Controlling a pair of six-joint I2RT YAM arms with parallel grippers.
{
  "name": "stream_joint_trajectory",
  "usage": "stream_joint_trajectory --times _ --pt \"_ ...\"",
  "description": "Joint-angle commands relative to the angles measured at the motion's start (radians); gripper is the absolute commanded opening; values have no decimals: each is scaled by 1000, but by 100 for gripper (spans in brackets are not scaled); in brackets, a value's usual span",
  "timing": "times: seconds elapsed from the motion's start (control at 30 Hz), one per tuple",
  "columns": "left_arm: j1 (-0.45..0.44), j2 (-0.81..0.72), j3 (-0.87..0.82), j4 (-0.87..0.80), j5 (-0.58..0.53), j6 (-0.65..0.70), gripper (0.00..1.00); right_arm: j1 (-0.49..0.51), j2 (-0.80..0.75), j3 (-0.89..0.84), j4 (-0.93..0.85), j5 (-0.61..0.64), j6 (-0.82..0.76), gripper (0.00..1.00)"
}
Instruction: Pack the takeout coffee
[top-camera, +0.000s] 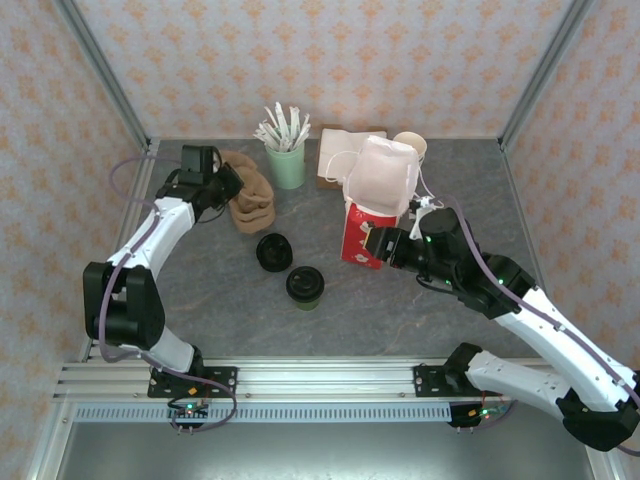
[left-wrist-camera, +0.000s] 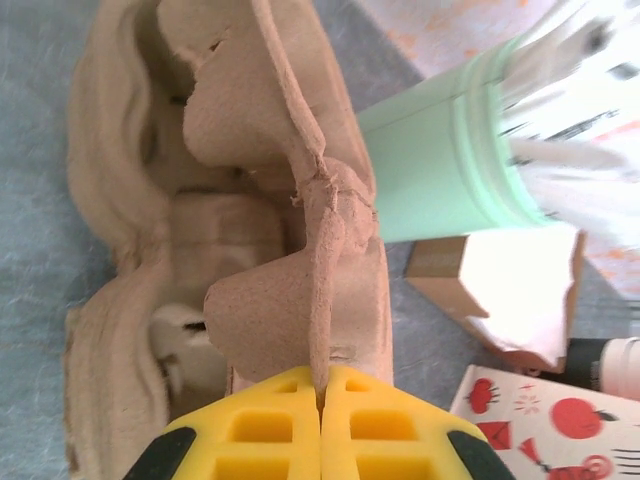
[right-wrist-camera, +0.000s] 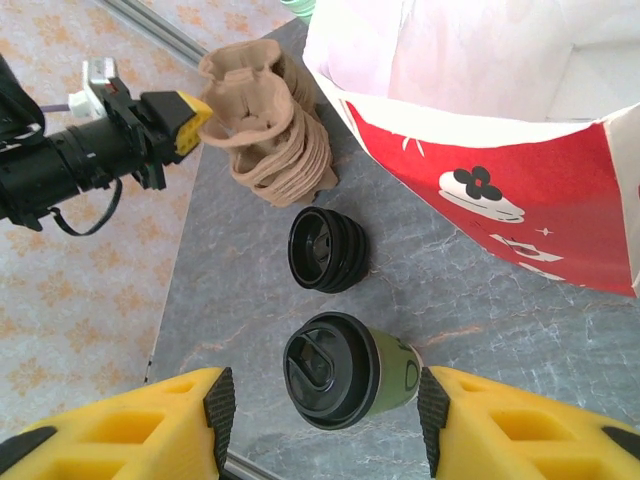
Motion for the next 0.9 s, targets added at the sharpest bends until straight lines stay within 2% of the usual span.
stream_joint_trajectory --times 0.0,0.13,0.33,0.5,0.6,0.73,0.87 --pt "0 -76 76 -26 5 0 4 -6 -13 32 23 -6 -21 53" --pt "-7 -131 138 -86 14 26 4 -8 -14 32 58 -26 -21 54" --pt "-69 -262 212 -184 30 84 4 -42 -31 29 165 -109 -26 55" --pt "-114 -398 181 -198 155 69 5 -43 -14 66 202 -131 -95 55" --pt "-133 -488 112 -135 225 22 5 -43 0 61 281 -178 -113 55" --pt "-176 -564 40 -45 307 -33 5 -44 37 57 411 -298 -129 55" --pt "-226 -622 -11 -25 390 -26 5 -43 106 72 529 -430 -100 53"
